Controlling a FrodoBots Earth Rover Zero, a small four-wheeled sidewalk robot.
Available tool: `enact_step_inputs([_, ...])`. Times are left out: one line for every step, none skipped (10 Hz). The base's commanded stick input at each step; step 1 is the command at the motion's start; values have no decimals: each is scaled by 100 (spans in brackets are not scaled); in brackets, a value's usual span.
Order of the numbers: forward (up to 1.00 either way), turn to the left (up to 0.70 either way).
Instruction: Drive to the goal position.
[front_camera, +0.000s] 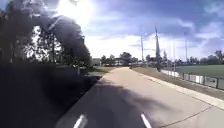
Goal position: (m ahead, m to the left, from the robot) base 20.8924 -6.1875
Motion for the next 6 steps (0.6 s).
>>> enact_step_inputs([100,-40])
enact_step_inputs([100,-18])
enact_step_inputs([100,0])
enact_step_inputs([100,0])
enact_step_inputs([100,0])
enact_step_inputs([100,0])
